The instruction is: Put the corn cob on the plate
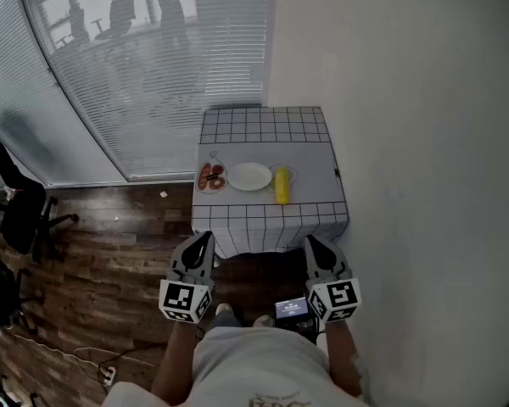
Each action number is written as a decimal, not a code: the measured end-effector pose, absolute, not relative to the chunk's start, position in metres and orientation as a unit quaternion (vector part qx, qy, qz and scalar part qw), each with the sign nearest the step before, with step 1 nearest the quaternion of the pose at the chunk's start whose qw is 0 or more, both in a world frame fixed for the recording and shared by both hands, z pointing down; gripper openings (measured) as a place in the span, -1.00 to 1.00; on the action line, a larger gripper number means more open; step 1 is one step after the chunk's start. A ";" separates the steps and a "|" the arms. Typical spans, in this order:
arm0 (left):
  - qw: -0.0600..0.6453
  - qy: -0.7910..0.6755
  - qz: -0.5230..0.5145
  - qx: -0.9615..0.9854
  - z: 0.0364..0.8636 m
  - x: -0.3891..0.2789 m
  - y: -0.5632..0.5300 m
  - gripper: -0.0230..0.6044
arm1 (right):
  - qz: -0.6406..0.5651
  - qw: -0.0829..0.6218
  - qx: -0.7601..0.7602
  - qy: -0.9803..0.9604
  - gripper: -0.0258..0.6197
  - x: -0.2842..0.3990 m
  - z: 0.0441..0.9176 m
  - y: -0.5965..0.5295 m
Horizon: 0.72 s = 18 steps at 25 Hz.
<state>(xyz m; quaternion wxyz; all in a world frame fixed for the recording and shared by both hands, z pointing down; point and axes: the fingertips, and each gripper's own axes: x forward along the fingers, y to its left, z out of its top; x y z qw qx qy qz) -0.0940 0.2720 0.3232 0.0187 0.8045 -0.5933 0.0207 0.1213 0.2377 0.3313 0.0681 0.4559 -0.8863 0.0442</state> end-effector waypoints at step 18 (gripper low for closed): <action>0.015 -0.580 0.054 0.813 0.334 -0.073 0.263 -0.91 | 0.071 0.045 0.436 -0.896 -0.90 0.131 0.336 0.243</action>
